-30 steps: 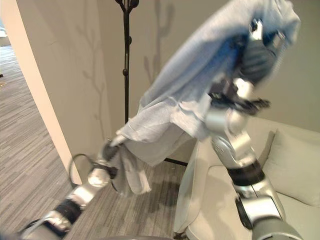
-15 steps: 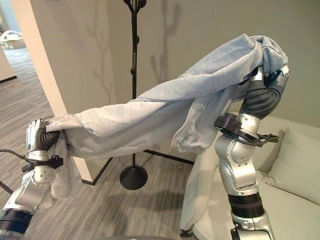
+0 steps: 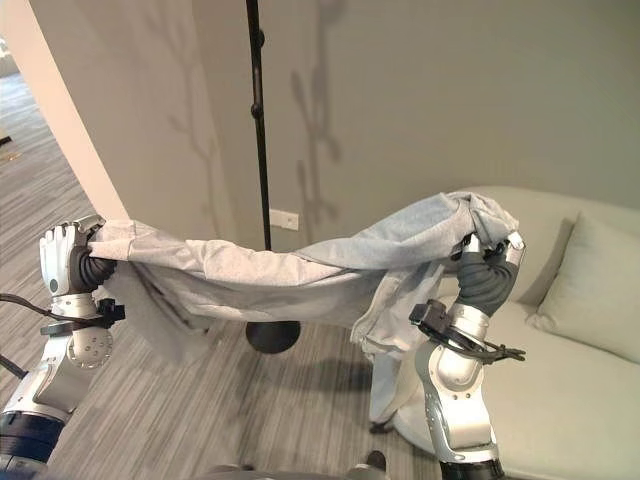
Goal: Hang the clothes on the sofa on the clothes rack.
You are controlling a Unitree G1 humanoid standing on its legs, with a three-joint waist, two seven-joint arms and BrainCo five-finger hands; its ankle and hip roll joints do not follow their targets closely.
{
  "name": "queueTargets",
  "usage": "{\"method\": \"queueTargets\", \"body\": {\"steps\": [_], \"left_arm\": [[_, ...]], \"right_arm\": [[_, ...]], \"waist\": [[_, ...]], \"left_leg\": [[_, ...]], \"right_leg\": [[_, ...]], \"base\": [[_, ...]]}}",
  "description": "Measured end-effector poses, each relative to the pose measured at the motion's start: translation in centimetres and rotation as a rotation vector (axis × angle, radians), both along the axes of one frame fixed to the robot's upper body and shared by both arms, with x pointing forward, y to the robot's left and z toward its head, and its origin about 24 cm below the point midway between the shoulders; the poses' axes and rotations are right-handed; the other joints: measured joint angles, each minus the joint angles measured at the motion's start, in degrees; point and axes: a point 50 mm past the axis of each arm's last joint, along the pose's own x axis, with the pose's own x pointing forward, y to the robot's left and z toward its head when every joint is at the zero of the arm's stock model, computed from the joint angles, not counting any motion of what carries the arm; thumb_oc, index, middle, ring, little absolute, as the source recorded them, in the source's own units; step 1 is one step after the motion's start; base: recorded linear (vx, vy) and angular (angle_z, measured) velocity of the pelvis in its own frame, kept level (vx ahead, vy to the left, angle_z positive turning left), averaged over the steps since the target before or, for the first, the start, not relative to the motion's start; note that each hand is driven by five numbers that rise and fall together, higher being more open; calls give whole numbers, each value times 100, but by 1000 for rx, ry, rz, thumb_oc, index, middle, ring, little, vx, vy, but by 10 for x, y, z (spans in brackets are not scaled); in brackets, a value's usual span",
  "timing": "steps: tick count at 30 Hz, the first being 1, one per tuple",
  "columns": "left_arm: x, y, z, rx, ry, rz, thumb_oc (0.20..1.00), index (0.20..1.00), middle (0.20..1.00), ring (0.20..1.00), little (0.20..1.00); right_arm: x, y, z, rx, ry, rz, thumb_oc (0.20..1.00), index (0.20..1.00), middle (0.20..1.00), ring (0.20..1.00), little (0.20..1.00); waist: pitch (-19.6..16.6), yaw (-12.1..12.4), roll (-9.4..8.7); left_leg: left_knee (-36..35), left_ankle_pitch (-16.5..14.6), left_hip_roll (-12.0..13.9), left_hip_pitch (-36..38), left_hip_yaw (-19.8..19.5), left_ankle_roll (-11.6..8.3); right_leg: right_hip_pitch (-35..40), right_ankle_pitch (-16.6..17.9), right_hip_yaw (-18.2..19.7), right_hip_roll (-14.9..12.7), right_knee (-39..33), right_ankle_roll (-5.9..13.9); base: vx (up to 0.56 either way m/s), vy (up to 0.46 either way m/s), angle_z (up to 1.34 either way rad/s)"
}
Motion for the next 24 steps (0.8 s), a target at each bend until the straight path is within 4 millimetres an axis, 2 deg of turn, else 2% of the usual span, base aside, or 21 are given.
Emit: {"method": "queueTargets", "body": {"steps": [1, 2, 3, 5, 7, 8, 11, 12, 16, 19, 21, 22, 23, 24], "left_arm": [[1, -5, 0, -18, -14, -12, 200, 200, 200, 200, 200], [0, -7, 0, -26, -20, -21, 200, 200, 200, 200, 200], [0, -8, 2, -29, -31, -20, 200, 200, 200, 200, 200], [-4, -3, 6, -40, -60, 1, 200, 200, 200, 200, 200], [-5, -1, 12, -21, -76, 4, 200, 200, 200, 200, 200], [-6, 0, 13, -16, -76, 5, 200, 200, 200, 200, 200], [-5, -4, 11, 20, -65, -4, 200, 200, 200, 200, 200], [-4, -6, 10, 21, -61, -14, 200, 200, 200, 200, 200], [1, -15, 6, 55, -43, -43, 200, 200, 200, 200, 200], [7, -20, 5, 45, -40, -55, 200, 200, 200, 200, 200], [18, -24, 5, 49, -15, -77, 200, 200, 200, 200, 200], [28, -31, 11, 72, -16, -108, 200, 200, 200, 200, 200], [33, -42, 14, 83, -19, -155, 200, 200, 200, 200, 200], [35, -50, 12, 75, -12, -185, 200, 200, 200, 200, 200]], "right_arm": [[0, -4, 4, -18, -18, -11, 200, 200, 200, 200, 200], [-1, -7, 4, -28, -14, -22, 200, 200, 200, 200, 200], [-2, -9, 3, -35, -1, -27, 200, 200, 200, 200, 200], [-1, -9, 4, -44, -6, -29, 200, 200, 200, 200, 200], [-2, -9, 6, -41, -16, -35, 200, 200, 200, 200, 200], [-1, -9, 8, -51, -26, -43, 200, 200, 200, 200, 200], [-1, -8, 10, -75, -35, -55, 200, 200, 200, 200, 200], [-1, -8, 10, -79, -35, -62, 200, 200, 200, 200, 200], [3, -6, 15, -131, -61, -84, 200, 200, 200, 200, 200], [7, -7, 17, -198, -53, -92, 200, 200, 200, 200, 200], [17, -10, 16, -252, -32, -105, 200, 200, 200, 200, 200], [22, -13, 17, -262, -29, -119, 200, 200, 200, 200, 200], [26, -14, 20, -273, -35, -129, 200, 200, 200, 200, 200], [28, -12, 24, -283, -50, -130, 200, 200, 200, 200, 200]], "waist": [[49, 23, 156], [34, 37, 259], [0, 59, 364], [-44, 84, 440], [-164, 51, 271], [-180, 38, 255], [-249, -71, 168], [-208, -106, 259], [-260, -190, 324], [-290, -177, 405], [-296, -118, 454], [-265, -144, 323], [-236, -148, 282], [-234, -49, 204]], "left_leg": [[596, -142, -28, -209, 39, 178], [877, -428, -56, -227, 128, 277], [710, -593, -34, -120, 168, 214], [79, -561, 22, 279, 414, 208], [-153, -454, -27, 410, 498, 150], [-161, -336, 10, 475, 534, 162], [-258, -236, -4, 561, 541, 149], [-254, -218, 13, 556, 542, 126], [-396, -189, 63, 646, 555, 74], [-468, -117, 272, 850, 590, -40], [-312, -69, 519, 826, 560, -367], [501, -76, 576, 297, 455, -403], [1325, 127, 655, -243, 321, -608], [1695, 416, 687, -473, 242, -701]], "right_leg": [[13, -65, -20, -1, -5, 66], [13, -57, -4, 40, -46, 77], [81, -7, 34, 79, -174, 153], [214, 55, -25, 211, -152, 141], [331, 40, -72, 328, -164, 53], [408, 82, -20, 379, -269, -122], [458, 75, -8, 415, -237, -139], [446, 59, -6, 407, -231, -130], [511, 65, 3, 498, -398, -154], [855, 166, -20, 760, -766, -287], [887, -31, -63, 1101, -633, -505], [780, -289, 3, 1242, -492, -778], [675, -324, -11, 1223, -428, -815], [668, -320, 21, 1218, -464, -855]], "base": [[68, -4, -8], [54, -20, -28], [55, -24, -44], [83, -56, -65], [92, -97, -48], [42, -62, -26], [33, -126, -7], [128, -173, -4], [179, -210, -2], [135, -230, -9], [135, -256, 5], [62, -132, 38], [75, -90, 26], [91, -33, -3]]}}
